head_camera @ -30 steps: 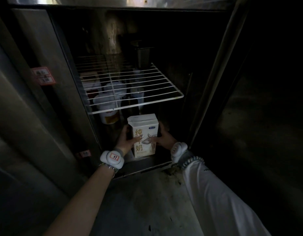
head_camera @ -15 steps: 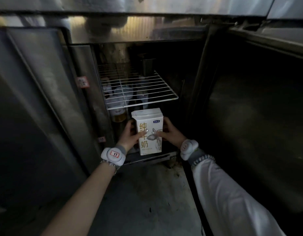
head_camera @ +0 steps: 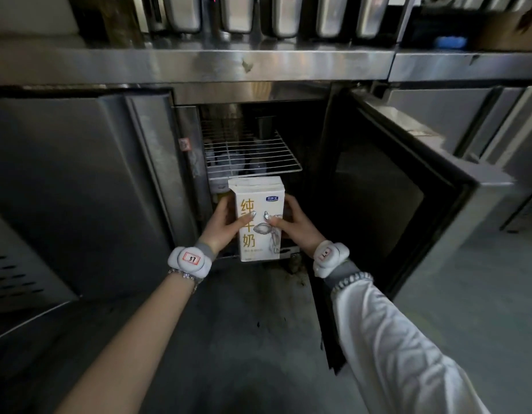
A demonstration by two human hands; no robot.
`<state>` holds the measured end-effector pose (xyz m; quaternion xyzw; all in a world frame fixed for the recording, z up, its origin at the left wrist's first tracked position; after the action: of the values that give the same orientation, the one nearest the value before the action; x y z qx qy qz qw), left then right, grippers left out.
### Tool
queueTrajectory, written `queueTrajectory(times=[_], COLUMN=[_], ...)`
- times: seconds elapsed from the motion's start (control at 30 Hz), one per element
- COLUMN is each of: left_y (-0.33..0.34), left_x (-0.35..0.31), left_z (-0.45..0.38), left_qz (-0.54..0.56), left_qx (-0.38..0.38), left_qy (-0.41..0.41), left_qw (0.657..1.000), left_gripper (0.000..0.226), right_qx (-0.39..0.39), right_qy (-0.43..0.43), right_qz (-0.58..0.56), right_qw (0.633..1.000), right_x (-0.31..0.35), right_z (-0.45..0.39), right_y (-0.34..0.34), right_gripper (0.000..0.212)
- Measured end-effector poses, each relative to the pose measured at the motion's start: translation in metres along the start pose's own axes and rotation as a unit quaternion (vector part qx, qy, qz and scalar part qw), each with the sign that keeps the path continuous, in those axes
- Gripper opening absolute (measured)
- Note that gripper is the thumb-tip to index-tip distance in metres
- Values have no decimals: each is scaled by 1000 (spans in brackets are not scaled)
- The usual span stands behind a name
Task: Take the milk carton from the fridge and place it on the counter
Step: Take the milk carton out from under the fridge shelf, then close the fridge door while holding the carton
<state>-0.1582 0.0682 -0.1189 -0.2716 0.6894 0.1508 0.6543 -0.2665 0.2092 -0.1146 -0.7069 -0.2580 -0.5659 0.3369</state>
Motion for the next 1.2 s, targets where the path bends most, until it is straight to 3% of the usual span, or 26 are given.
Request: queueTrajectory(times=[0.37,0.63,0.9,1.2], left_y=[6,1,-10,-7], left_x=[-63,-101,-137,-222], left_z=[70,96,109,146], left_qz=[-1,-33,-38,-20], left_qx=[-8,-10,-15,-24], left_qy=[3,-10,-42,-94], left_qw=[1000,999,998,995], left_gripper=[60,75,77,80], right_qx=[39,56,55,71], right_qy=[-7,-5,37,113], right_qz=[-38,-28,-40,-44], right_qw=[998,998,997,990], right_x=[65,91,126,217], right_z=[59,74,90,129], right_y=[-6,-6,-1,-25], right_gripper=[58,56,54,58])
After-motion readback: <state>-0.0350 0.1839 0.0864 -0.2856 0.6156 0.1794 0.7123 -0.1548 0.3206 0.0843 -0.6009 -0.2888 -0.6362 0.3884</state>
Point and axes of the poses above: each hand's wrist, its own z-axis away from the middle knuckle, its own y-axis out of the palm, x = y × z, the point moved 5 cm from there along -z, towards the middle knuckle, and after that the axes turned 1 degree about y, right-handed, at the moved point
